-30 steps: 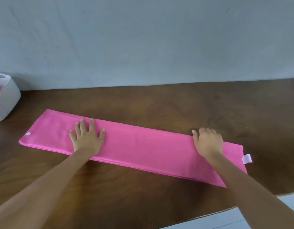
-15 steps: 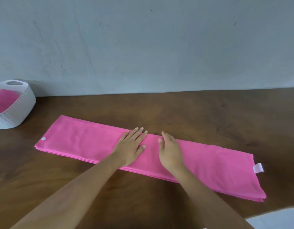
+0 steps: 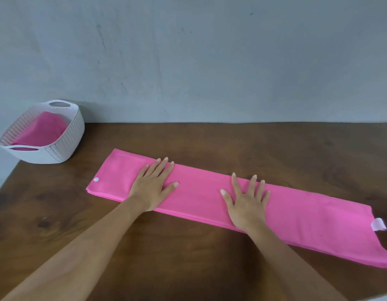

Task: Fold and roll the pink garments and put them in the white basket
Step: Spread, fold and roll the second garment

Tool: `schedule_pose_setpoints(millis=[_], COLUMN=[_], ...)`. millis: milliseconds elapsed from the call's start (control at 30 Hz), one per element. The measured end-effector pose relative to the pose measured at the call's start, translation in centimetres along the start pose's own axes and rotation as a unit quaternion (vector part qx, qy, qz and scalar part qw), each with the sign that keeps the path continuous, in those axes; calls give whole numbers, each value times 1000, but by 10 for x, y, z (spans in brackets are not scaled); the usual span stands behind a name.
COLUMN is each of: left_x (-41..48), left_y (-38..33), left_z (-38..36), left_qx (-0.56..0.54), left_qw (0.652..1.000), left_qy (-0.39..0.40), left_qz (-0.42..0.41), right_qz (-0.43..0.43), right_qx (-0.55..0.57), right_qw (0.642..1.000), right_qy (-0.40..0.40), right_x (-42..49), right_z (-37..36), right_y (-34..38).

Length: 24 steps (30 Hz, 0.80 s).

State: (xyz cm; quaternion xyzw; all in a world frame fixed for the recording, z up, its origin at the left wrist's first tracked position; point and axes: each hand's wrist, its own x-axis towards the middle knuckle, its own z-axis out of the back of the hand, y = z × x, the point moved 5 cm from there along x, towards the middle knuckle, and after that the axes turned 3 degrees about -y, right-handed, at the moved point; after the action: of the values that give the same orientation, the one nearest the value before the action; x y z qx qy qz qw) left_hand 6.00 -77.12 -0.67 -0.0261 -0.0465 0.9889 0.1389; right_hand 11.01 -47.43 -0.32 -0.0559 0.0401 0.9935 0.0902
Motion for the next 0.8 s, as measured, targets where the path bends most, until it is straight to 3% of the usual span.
schedule_pose_setpoints(millis=[333,533,700,800], left_x=[-28,-36,-37,-30], left_y=[124,134,129,107], left_z=[17,18,20,24], left_qx=[14,-8,-49,-24], left_qw=[988,980,963,974], left_qy=[-16,-40,-59,-72], left_qz=[152,192,257,211], right_qz=[24,26,-21,-39], right_qx=[-27,-42,-51,-29], right_qw=[999,998,998,998], right_qy=[25,34,29,35], right_x=[22,25,20,18], right_z=[8,10,8,6], right_y=[28,39,40,40])
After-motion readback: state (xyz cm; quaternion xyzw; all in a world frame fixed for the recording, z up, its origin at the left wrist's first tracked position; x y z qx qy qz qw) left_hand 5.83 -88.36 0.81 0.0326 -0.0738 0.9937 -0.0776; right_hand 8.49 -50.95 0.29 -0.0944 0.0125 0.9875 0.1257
